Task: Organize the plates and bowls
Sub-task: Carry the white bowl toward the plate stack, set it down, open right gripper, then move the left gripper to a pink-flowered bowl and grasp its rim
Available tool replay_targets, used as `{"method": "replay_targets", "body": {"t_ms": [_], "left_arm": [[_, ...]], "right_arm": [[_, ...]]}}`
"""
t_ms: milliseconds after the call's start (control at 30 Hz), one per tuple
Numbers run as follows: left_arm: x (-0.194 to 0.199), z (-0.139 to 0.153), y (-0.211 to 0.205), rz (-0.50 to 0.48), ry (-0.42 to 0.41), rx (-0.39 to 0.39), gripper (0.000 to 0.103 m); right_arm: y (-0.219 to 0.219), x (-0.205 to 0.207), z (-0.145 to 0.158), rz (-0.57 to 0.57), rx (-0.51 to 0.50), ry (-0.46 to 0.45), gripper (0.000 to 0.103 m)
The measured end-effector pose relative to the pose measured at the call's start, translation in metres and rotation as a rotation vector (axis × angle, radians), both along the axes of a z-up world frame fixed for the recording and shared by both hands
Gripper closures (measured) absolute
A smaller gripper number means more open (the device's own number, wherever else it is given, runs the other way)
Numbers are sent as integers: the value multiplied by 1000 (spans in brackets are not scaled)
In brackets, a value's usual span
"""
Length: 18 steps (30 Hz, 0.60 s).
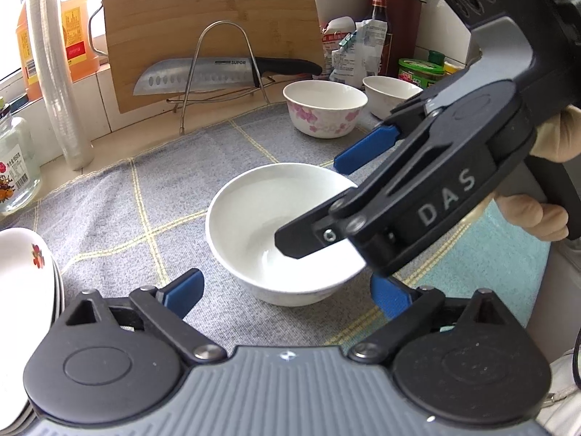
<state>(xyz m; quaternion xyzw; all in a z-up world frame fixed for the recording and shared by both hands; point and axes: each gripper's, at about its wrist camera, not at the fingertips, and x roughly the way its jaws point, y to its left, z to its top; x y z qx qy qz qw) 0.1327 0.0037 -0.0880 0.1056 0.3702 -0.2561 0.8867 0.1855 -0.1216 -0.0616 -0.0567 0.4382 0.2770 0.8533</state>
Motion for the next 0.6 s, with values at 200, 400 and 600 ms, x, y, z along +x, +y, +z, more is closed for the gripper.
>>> {"method": "replay_targets", "body": {"t_ms": [200, 400, 600], "left_arm": [[-6, 10, 11, -31, 86, 9, 2], [-10, 31, 15, -40, 37, 54, 2], [22, 61, 6, -61, -27, 37, 2]], "right_arm": [[-8, -14, 18, 0, -22, -101, 0], [-27, -25, 36, -59, -28, -189, 0], [-57, -20, 31, -224, -78, -243, 0]]}}
